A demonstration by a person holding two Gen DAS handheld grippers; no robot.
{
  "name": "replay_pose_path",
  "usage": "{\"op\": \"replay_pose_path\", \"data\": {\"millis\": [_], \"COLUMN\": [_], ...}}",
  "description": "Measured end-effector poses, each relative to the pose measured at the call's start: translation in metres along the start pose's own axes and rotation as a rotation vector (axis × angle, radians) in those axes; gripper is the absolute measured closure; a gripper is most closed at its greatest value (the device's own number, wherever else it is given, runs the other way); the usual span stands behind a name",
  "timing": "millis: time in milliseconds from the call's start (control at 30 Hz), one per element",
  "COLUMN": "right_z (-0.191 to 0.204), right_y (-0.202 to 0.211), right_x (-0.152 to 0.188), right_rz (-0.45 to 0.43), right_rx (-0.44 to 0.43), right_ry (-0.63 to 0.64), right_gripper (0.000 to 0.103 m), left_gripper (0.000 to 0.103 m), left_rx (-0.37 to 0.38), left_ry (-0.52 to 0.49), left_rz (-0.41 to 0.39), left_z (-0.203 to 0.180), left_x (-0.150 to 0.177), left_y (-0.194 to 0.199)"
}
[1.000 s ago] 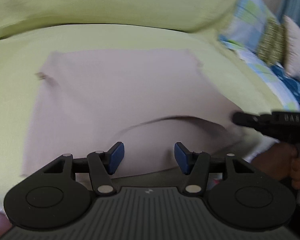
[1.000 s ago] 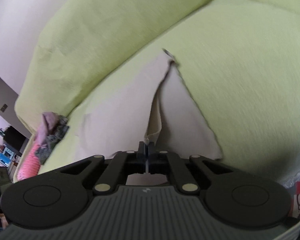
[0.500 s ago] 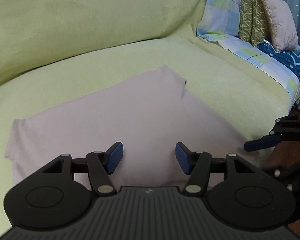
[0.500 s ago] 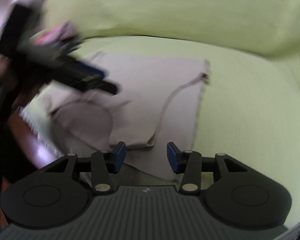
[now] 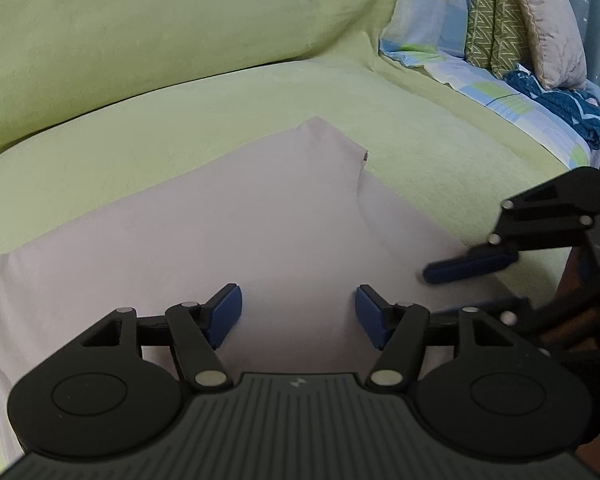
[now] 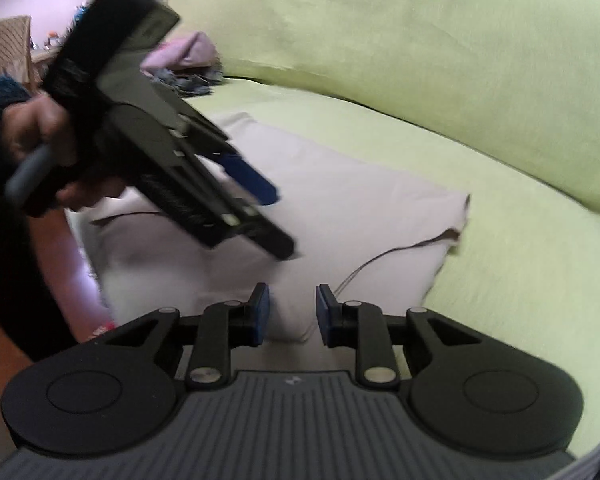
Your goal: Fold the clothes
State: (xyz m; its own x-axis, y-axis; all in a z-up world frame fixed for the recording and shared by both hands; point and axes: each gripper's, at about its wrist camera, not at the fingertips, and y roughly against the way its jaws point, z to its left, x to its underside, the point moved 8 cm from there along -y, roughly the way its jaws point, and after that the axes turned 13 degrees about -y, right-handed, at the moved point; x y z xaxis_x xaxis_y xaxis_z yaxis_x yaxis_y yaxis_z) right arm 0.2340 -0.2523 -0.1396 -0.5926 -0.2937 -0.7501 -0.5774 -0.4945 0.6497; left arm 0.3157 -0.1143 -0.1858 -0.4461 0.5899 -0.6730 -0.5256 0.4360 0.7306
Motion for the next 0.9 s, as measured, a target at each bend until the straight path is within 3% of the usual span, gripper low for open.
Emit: {"op": "replay_pose_path", "data": {"millis": [200, 633, 767, 900], "right_z": [0.001, 0.024, 0.024, 0.018], "right_y": [0.015, 0.021, 0.026, 0.029], "right_x": [0.002, 0.005, 0.024, 0.035], "right_rz": [0.008, 0.084, 0.168, 0.146], "right_rx": [-0.038, -0.12, -0.067, -0.012], "right_ry": [-0.015, 0.245, 0.305, 0.305], "right_gripper": [0.08, 0.078, 0.08, 0.08], "left_gripper": [0.038, 0.037, 0.037, 0.037], "left_rx": [-0.005, 0.007, 0.009, 0.011], "left_ry": [-0.011, -0.004, -0.001, 0.014], "left_rz": [-0.002, -0.009, -0.011, -0.011], "left_z": [0.001, 0.003, 0.003, 0.004], "left_x": [0.002, 0.003, 0.003, 0.003], "left_y": [0.0, 0.0, 0.002, 0.004]}}
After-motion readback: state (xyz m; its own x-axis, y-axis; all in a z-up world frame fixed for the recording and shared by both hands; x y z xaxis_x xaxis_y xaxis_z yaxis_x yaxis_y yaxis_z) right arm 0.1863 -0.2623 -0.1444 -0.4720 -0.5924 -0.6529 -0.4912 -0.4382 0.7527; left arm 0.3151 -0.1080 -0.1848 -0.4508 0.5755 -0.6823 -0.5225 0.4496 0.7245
